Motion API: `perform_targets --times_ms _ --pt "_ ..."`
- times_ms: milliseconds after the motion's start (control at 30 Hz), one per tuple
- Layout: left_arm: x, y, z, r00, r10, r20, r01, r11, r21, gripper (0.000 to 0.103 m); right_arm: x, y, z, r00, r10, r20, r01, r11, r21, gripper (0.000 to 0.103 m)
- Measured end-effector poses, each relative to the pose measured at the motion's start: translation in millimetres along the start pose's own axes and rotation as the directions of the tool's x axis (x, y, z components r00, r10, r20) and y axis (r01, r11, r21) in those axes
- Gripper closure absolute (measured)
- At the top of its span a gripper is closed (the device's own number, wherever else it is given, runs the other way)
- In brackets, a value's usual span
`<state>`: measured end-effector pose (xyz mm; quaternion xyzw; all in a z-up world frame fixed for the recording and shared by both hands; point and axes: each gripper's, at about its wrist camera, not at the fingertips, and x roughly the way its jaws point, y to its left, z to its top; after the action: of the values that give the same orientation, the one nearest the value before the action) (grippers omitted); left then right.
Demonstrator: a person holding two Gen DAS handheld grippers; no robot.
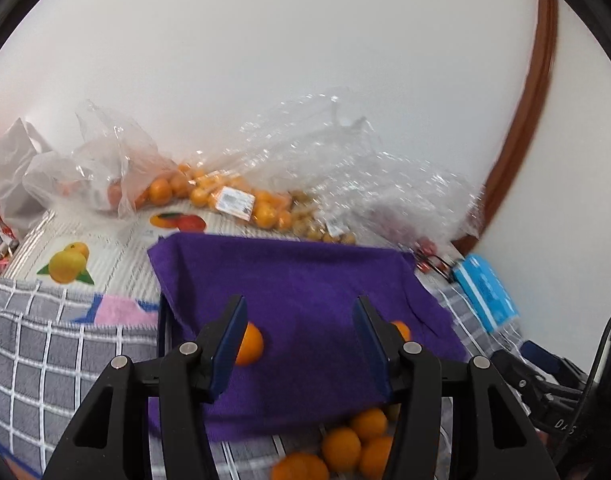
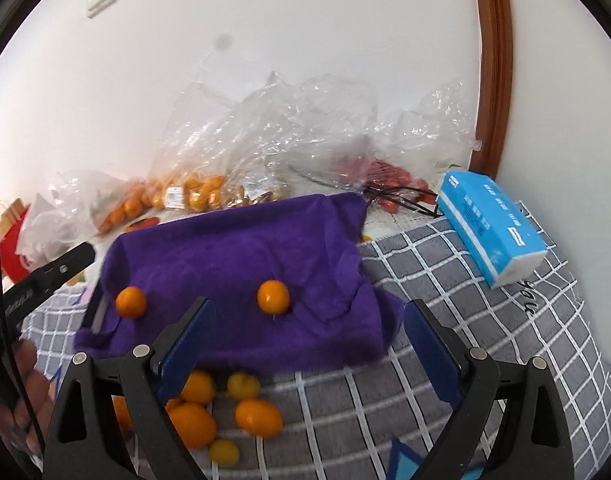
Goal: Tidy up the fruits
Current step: 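Withdraw both open tools from the towel toward the remaining fruit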
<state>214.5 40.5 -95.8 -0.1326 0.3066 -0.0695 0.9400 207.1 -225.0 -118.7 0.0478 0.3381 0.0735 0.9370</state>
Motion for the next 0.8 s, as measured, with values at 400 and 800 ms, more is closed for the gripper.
perform_targets --times_ms 400,800 --pt "-45.1 24.8 -49.2 0.992 0.109 -0.066 -0.105 0.993 0.061 0.051 -22.8 17.0 -38.1 1.0 0.023 -0.009 -0.023 0.997 -0.07 0.009" --pt "-29.4 68.0 -89.6 0.98 0.138 -0.145 -0.148 0.987 -0.058 0.05 -31.0 19.1 -59.7 0.997 0.076 0.0 -0.076 0.996 -0.042 0.01"
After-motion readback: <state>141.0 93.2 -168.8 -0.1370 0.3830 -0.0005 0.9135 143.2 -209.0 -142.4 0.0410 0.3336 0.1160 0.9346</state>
